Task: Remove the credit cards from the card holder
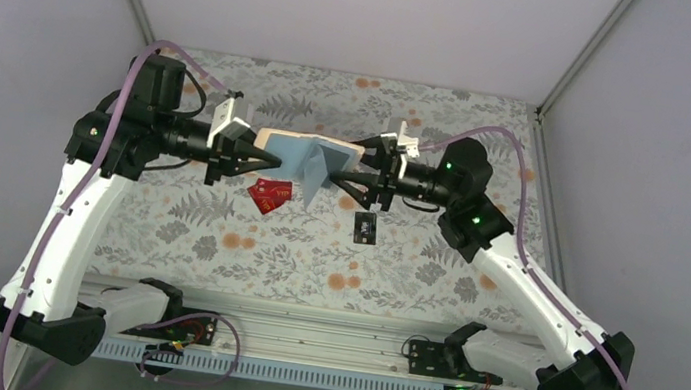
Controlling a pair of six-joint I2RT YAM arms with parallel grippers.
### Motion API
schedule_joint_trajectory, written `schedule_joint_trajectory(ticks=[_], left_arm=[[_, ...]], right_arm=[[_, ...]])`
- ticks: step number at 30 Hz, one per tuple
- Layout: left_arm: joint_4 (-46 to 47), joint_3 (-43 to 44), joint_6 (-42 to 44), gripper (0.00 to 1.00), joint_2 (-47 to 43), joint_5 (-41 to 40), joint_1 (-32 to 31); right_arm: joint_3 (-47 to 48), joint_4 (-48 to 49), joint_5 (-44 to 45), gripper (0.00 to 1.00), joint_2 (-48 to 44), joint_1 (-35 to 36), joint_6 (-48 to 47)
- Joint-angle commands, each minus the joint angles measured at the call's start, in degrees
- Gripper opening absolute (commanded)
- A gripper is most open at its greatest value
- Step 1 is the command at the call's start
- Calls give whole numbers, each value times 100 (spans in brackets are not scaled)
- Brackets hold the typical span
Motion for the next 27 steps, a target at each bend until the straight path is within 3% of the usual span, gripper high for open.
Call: schedule_joint_trajectory(ticks=[1,3,5,8,11,16,22,27], left_arm=[[-8,-13,208,2,-1,349,30],[27,-67,167,2,-19,289,29],[166,-137,36,2,-22,120,30],[600,-363,-489,5,-35,-656,27],[990,-631,-844,55,-16,-1649,25],[1257,-864,-990,96,47,-1721,15],[1460,-844,-1152,100,145,-2021,-11],[1583,-936,-1201,100,179,-2507,-83]], right_arm=[[310,181,-138,50,163,214,-68],[329,223,-81,26,188,260,-2],[351,261,45,8,202,297,152],[534,-3,556,4,295,334,456],[806,-479,1495,4,443,483,850],[1261,-1340,3047,4,917,915,1469],[1965,-1779,4211,4,1576,1739,1606],[2477,-1950,4354,4,1966,2200,1388]])
